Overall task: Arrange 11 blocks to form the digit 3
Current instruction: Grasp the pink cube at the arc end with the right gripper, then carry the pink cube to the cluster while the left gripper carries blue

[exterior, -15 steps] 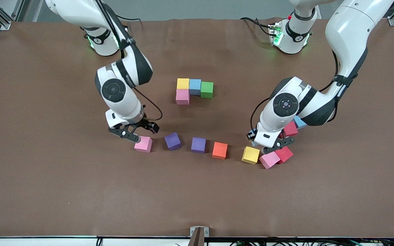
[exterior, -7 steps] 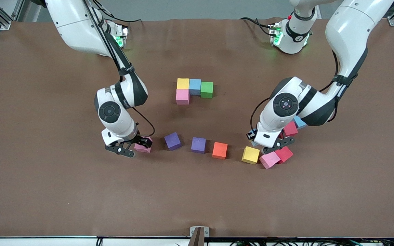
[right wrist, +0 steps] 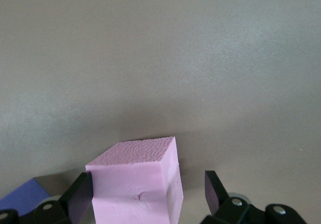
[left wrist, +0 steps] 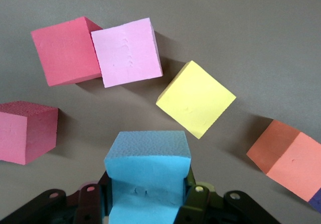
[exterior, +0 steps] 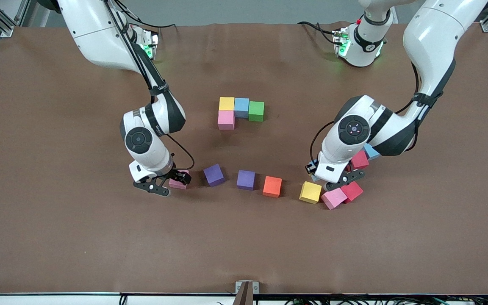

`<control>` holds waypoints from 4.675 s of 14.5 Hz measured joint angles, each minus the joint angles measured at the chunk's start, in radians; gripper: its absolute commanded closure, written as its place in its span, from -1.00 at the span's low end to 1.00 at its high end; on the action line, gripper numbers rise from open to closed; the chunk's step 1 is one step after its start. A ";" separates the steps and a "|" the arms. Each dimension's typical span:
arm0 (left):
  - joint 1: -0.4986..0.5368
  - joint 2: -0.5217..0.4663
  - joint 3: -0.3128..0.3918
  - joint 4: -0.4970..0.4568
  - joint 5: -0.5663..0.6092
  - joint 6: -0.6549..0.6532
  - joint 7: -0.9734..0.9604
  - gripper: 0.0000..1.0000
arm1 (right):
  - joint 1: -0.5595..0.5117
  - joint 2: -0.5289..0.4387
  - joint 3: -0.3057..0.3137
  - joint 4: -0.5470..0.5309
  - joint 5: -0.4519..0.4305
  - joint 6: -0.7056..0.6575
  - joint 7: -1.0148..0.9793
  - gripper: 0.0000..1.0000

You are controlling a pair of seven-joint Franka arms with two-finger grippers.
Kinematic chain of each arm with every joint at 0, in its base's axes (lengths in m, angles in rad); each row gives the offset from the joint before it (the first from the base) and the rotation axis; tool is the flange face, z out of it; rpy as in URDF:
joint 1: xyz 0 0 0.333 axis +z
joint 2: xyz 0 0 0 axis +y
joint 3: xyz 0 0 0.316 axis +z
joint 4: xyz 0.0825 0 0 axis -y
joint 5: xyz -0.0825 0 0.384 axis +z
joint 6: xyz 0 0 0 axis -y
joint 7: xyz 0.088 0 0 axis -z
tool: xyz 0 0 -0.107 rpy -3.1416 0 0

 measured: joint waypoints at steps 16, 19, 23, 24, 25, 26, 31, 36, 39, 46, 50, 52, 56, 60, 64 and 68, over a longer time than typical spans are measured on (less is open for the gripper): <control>0.000 0.000 -0.001 0.010 0.000 0.000 0.000 0.33 | 0.000 0.031 0.002 0.018 0.010 -0.009 -0.011 0.86; 0.000 0.000 -0.001 0.010 0.000 0.000 0.000 0.33 | 0.001 0.028 0.003 0.023 0.010 -0.015 -0.032 0.94; -0.001 0.000 -0.003 0.010 0.000 0.000 -0.001 0.33 | 0.007 -0.027 0.040 0.052 0.010 -0.149 -0.152 0.95; -0.001 0.000 -0.005 0.010 -0.001 0.000 -0.006 0.33 | 0.008 -0.059 0.059 0.056 0.010 -0.196 -0.169 0.95; -0.001 0.000 -0.010 0.010 -0.002 0.000 -0.021 0.33 | 0.010 -0.091 0.082 0.056 0.011 -0.233 -0.176 0.95; -0.002 0.000 -0.016 0.010 -0.002 0.000 -0.036 0.33 | 0.011 -0.119 0.109 0.056 0.011 -0.260 -0.177 0.95; -0.008 0.000 -0.031 0.007 -0.002 0.000 -0.080 0.34 | 0.082 -0.146 0.193 0.011 0.013 -0.225 -0.096 0.95; -0.029 0.004 -0.038 0.003 -0.003 0.001 -0.165 0.35 | 0.144 -0.116 0.194 -0.044 0.013 -0.118 -0.042 0.95; -0.060 0.012 -0.039 -0.002 -0.003 0.015 -0.257 0.36 | 0.149 -0.107 0.193 -0.051 0.013 -0.114 -0.039 0.95; -0.076 0.013 -0.048 -0.004 -0.003 0.023 -0.600 0.35 | 0.149 -0.077 0.190 -0.099 0.014 -0.017 0.005 0.94; -0.102 0.013 -0.055 -0.018 -0.003 0.023 -0.884 0.35 | 0.150 -0.073 0.190 -0.100 0.014 -0.016 0.035 0.93; -0.126 0.013 -0.055 -0.024 -0.003 0.023 -1.044 0.35 | 0.151 -0.073 0.190 -0.101 0.014 -0.016 0.047 0.93; -0.160 0.013 -0.055 -0.040 -0.001 0.023 -1.310 0.35 | 0.152 -0.072 0.191 -0.107 0.014 -0.016 0.073 0.93; -0.177 0.013 -0.055 -0.061 0.031 0.023 -1.441 0.35 | 0.168 -0.071 0.191 -0.111 0.014 -0.016 0.108 0.93; -0.194 0.013 -0.055 -0.082 0.044 0.037 -1.493 0.35 | 0.180 -0.071 0.191 -0.112 0.013 -0.016 0.132 0.93; -0.202 0.014 -0.055 -0.100 0.053 0.058 -1.505 0.35 | 0.181 -0.071 0.190 -0.115 0.013 -0.016 0.134 0.93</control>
